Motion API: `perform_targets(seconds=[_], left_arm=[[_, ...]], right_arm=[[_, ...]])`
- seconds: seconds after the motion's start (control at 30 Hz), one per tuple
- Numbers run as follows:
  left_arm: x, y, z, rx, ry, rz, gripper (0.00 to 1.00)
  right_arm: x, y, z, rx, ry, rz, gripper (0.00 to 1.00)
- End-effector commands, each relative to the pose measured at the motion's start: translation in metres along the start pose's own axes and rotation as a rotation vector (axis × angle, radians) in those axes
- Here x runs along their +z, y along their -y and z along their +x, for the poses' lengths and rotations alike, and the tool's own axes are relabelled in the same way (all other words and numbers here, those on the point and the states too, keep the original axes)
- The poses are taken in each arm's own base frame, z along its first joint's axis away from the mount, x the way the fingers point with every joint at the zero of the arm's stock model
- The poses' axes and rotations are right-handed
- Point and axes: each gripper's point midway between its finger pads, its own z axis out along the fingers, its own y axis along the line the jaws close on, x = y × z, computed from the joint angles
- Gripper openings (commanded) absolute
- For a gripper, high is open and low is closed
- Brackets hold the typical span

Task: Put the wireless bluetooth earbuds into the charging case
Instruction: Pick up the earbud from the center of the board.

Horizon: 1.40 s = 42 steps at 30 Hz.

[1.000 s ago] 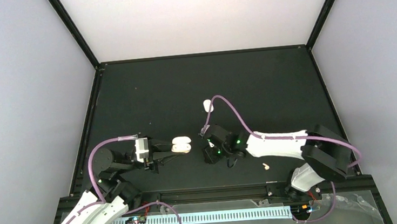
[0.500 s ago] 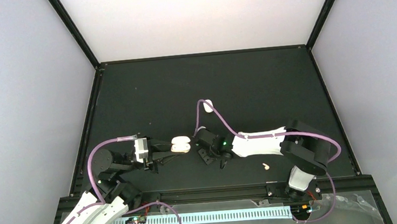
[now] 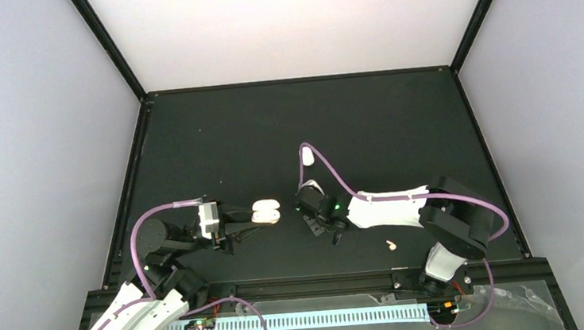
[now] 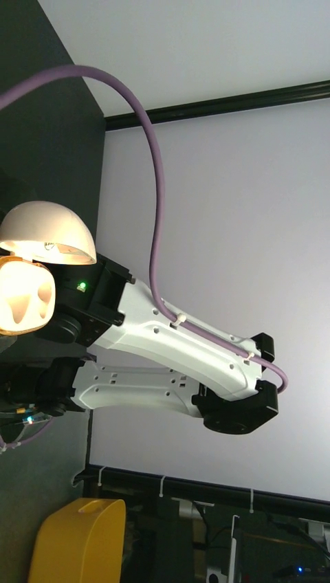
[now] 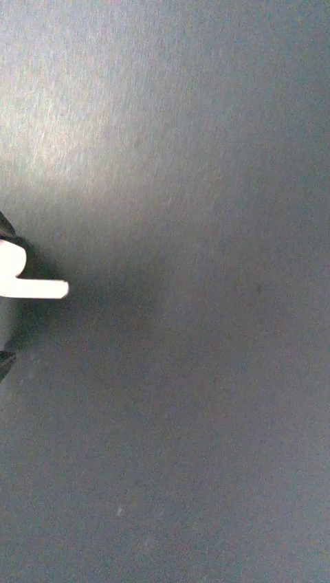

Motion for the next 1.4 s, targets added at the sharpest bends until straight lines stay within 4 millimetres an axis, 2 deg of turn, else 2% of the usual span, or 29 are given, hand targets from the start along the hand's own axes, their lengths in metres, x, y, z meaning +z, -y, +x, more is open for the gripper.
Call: perform_targets(seconds=[0.0,0.17,0.3,0.37,0.6,0.7,0.8,1.03,1.37], left_arm=[[-0.002,0.003,-0.009,0.030,0.020,-0.001,0.02],[-0.002,0.003,-0.008,0.029,0.020,0.001,0.01],[-0.002,0.003,-0.008,0.028,0.017,0.002,0.01],[-0.002,0.003,-0.008,0.029,0.018,0.003,0.01],[-0.002,0.004,-0.009,0.028,0.019,0.007,0.02],[-0.002,0.005,-0.009,0.027,0.021,0.007,0.02],[-0.003,0.005,-0.009,0.027,0.021,0.008,0.02],[-0.003,0.005,-0.009,0.027,0.022,0.007,0.02],[-0.002,0.003,-0.008,0.024,0.016,0.003,0.02]], right_arm=[[-0.006,0.029,0.005,0.032,-0.003,0.069,0.42],[-0.012,0.044,0.005,0.070,0.007,0.072,0.43],[-0.019,0.044,0.004,0.108,0.022,0.025,0.51],[-0.024,0.040,0.002,0.138,0.037,-0.018,0.51],[-0.029,0.001,-0.004,0.240,0.028,-0.248,0.39],[-0.024,-0.007,-0.004,0.257,0.017,-0.283,0.35],[-0.015,-0.002,-0.001,0.273,-0.003,-0.266,0.35],[0.000,0.023,0.007,0.325,-0.026,-0.214,0.36],[0.010,0.033,-0.009,0.317,-0.009,-0.207,0.36]])
